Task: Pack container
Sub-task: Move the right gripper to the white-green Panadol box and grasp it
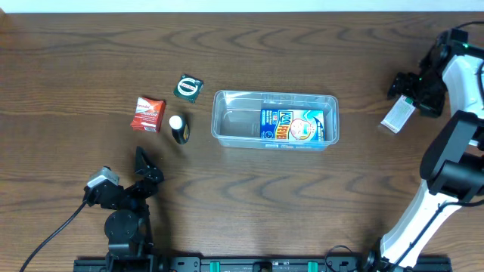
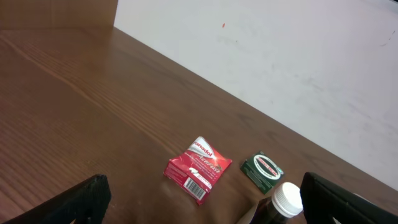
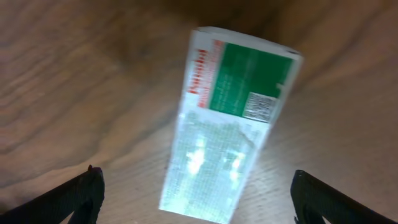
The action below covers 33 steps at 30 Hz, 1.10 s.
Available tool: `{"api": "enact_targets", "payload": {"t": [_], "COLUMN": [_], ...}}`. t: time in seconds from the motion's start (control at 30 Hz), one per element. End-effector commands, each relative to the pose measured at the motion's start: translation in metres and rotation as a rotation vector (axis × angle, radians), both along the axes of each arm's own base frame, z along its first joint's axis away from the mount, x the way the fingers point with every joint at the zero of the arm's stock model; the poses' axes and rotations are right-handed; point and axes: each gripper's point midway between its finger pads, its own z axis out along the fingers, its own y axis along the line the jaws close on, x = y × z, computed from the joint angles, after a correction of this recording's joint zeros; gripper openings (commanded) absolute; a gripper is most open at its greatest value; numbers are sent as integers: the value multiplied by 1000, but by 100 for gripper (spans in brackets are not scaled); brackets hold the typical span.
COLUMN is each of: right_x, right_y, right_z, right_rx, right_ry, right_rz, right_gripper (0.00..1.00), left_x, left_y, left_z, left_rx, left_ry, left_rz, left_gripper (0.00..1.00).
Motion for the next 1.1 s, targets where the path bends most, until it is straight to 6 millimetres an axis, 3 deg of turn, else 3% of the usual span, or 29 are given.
{"api": "enact_targets", "payload": {"t": [0.0, 0.13, 0.57, 0.77, 0.9, 1.07], "right_x": [8, 7, -10, -21, -22, -19], "right_y": [13, 14, -9, -6, -5, -6], "right_z": [-4, -12, -22, -49, -53, -53], "right_rx": [0, -24, -71, -63, -65, -69], "right_ry": [-12, -4, 44, 60, 57, 46], "right_rz": [56, 65, 16, -7, -6, -6], "right_gripper": [91, 89, 89, 88, 88, 75], "left_x": [0, 0, 0, 0, 0, 0], "left_y": [1, 1, 1, 1, 1, 1], "left_z": [-15, -15, -15, -15, -15, -15], "left_rx": [13, 13, 13, 13, 13, 13], "left_ry": [38, 38, 38, 38, 38, 38], "left_rz": [2, 2, 2, 2, 2, 2], "left_gripper": [98, 98, 98, 98, 98, 98]}}
